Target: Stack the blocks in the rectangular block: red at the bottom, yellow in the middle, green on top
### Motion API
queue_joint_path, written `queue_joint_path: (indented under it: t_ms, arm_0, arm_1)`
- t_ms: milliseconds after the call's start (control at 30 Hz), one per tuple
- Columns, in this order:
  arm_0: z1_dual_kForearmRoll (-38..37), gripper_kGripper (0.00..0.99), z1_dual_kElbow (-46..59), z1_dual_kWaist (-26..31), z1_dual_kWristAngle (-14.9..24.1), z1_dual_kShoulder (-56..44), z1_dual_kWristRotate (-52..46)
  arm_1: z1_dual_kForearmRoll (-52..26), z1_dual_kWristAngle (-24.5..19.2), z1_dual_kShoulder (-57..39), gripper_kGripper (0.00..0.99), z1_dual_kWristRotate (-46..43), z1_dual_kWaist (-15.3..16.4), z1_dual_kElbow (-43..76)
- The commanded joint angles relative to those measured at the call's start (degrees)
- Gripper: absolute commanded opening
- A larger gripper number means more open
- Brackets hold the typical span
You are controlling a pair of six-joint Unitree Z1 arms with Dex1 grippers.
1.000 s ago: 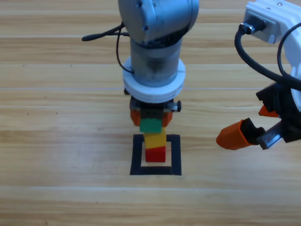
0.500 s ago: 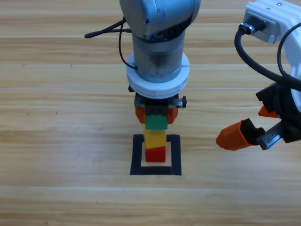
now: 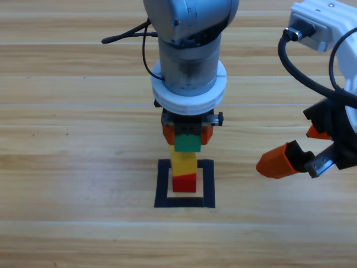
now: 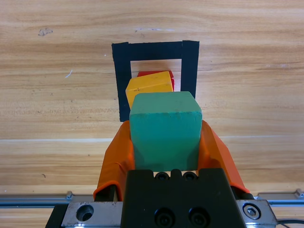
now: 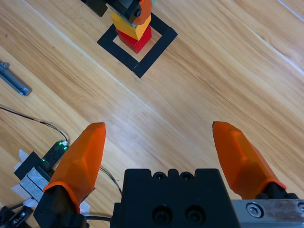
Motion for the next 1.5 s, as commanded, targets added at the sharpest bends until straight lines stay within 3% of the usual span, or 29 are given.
queue_joint_path:
  t_ms: [33, 1333, 1433, 1500]
  arm_0:
    - [0.4, 0.055, 1.3, -1.4, -0.4, 3.5, -0.1]
    - [-0.3, 0.055, 1.9, -0.9, 0.1, 4.8, 0.3]
    - [-0.4, 0.189, 2.0, -0.7, 0.3, 4.3, 0.4]
    - [-0.4, 0.399, 1.7, -0.7, 0.3, 4.2, 0.5]
  arm_1:
    - [-0.3, 1.0, -0.7, 0.989, -0.2, -0.1, 1.4]
    - [-0.3, 1.4, -0.1, 0.989, -0.2, -0.1, 1.4]
    - [-0.3, 1.5, 0.0, 0.989, -0.2, -0.1, 1.4]
    - [-0.3, 1.5, 0.0, 0.989, -0.2, -0.1, 1.4]
